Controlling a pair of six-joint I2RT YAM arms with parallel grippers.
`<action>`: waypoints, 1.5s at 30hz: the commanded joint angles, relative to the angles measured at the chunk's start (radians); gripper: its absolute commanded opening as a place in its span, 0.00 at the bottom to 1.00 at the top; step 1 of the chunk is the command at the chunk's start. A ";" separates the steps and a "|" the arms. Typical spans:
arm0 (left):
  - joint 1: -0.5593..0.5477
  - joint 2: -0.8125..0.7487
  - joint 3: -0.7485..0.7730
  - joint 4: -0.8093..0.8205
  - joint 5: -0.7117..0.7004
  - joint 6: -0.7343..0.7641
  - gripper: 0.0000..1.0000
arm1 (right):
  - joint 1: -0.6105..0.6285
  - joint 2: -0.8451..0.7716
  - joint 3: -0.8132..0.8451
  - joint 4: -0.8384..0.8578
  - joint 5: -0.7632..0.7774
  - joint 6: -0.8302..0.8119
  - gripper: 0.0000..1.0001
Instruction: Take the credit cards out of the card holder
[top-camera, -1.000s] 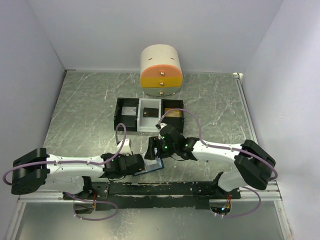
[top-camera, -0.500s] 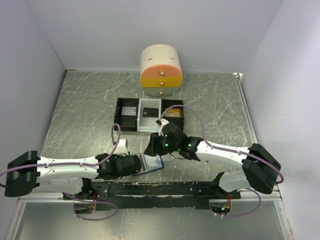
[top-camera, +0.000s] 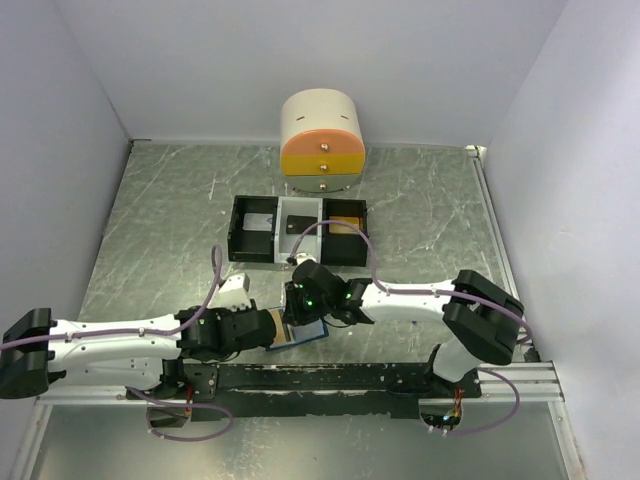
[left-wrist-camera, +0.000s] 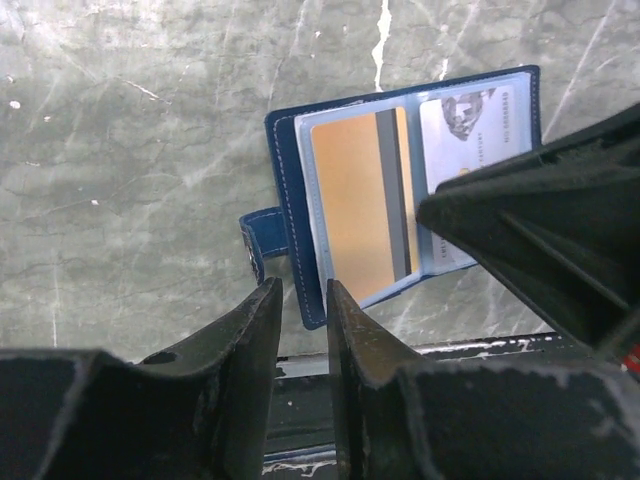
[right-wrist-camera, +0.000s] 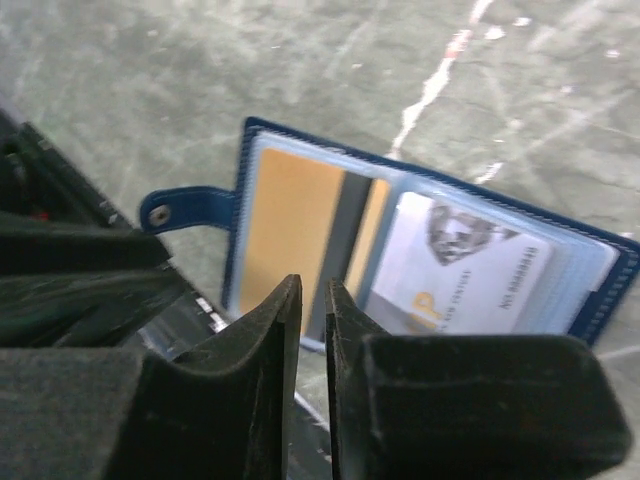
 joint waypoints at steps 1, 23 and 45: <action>-0.008 -0.022 -0.008 0.067 -0.020 0.034 0.37 | 0.000 0.050 -0.004 -0.085 0.146 -0.020 0.15; -0.006 0.078 -0.037 0.309 0.041 0.134 0.59 | -0.013 0.006 -0.157 0.106 0.168 0.119 0.25; 0.030 -0.087 -0.040 0.527 0.201 0.292 0.61 | -0.027 -0.098 -0.243 0.233 0.148 0.151 0.32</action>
